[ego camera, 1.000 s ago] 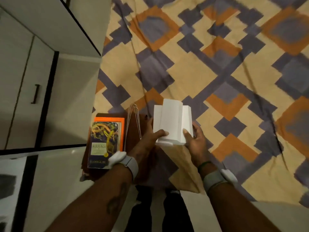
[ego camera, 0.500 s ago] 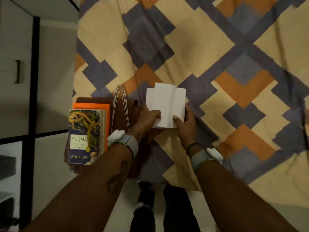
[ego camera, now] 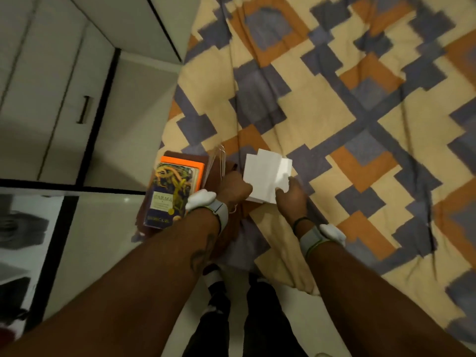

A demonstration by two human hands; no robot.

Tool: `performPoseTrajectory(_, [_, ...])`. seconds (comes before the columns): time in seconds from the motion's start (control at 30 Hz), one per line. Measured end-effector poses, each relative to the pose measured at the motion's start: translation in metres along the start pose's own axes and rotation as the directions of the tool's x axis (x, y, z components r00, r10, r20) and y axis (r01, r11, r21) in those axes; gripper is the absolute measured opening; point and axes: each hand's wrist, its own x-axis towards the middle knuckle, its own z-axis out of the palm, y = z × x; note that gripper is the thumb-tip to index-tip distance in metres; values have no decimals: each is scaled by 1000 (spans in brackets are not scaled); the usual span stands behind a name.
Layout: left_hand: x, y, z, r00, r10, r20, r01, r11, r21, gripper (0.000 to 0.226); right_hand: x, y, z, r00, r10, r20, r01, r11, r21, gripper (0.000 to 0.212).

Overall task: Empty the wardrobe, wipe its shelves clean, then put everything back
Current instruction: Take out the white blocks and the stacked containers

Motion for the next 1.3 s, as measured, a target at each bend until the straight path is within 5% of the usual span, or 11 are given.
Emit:
performPoseTrajectory(0.13, [-56, -29, -51, 997, 62, 48, -64, 996, 54, 32, -44, -58, 16, 980, -96, 173, 134, 966, -221, 50])
performPoseTrajectory(0.27, [-142, -111, -131, 998, 33, -46, -33, 999, -11, 22, -124, -139, 82, 839, -254, 481, 463, 798, -387, 39])
performPoseTrajectory(0.4, [-243, -247, -196, 975, -86, -206, 39, 975, -220, 27, -246, -199, 185, 670, -364, 647, 684, 641, -348, 32])
performPoseTrajectory(0.63, [-365, -466, -241, 864, -299, -405, 91, 884, -459, 32, -401, -249, 350, 514, -390, 764, 801, 537, -265, 32])
performPoseTrajectory(0.7, [-419, -547, -266, 802, -378, -463, 93, 844, -528, 35, -470, -271, 421, 390, -416, 822, 873, 452, -185, 31])
performPoseTrajectory(0.87, [-496, -612, -331, 680, -446, -582, 35, 813, -582, 23, -560, -344, 497, 271, -511, 815, 907, 419, -38, 26])
performPoseTrajectory(1.07, [-551, -692, -450, 440, -524, -729, -125, 768, -628, 23, -651, -466, 602, 65, -656, 752, 940, 293, 174, 22])
performPoseTrajectory(1.3, [-561, -763, -594, 245, -464, -852, -134, 854, -503, 19, -685, -586, 710, -30, -760, 649, 927, 221, 302, 18])
